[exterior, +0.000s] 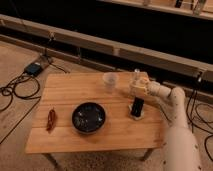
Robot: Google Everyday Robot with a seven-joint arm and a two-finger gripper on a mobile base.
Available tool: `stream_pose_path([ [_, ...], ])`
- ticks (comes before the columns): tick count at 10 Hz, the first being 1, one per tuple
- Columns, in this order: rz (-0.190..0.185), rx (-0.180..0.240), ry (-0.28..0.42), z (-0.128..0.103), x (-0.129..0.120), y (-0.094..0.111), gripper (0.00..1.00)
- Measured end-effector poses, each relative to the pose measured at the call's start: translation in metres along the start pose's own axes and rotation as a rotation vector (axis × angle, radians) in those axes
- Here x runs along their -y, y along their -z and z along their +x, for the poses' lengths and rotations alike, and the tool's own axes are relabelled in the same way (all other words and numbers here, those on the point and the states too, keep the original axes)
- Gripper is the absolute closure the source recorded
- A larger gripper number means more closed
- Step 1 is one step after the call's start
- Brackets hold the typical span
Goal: Stand the bottle upright
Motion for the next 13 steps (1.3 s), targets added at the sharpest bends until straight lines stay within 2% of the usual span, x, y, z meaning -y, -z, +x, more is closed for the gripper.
stream_pose_path([
  [2, 0.005, -0.001, -0.007, 0.004, 0.000, 0.002, 0.31],
  [3, 0.006, -0.002, -0.010, 0.006, 0.000, 0.004, 0.26],
  [7, 0.021, -0.009, -0.016, 0.010, 0.002, 0.007, 0.25],
  [13, 0.021, 0.008, -0.018, -0.002, 0.002, 0.013, 0.25],
])
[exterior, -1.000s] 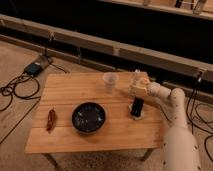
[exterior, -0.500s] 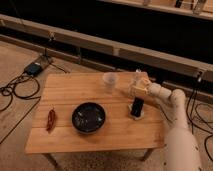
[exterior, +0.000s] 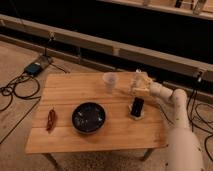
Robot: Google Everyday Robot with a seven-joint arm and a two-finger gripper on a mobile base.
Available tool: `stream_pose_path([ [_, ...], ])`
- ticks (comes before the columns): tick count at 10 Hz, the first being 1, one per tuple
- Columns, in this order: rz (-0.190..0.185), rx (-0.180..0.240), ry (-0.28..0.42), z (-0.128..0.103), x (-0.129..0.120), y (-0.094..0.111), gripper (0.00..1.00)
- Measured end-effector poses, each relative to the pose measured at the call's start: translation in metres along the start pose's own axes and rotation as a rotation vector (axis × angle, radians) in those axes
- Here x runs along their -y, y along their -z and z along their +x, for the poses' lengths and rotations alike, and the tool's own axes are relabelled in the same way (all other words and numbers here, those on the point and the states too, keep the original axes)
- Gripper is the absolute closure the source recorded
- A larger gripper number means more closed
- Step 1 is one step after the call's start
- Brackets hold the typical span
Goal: Stand the bottle upright
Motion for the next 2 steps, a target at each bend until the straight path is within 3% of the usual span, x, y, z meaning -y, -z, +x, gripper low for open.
stream_pose_path([
  [2, -0.001, 0.000, -0.001, 0.0001, -0.0002, -0.0007, 0.25],
])
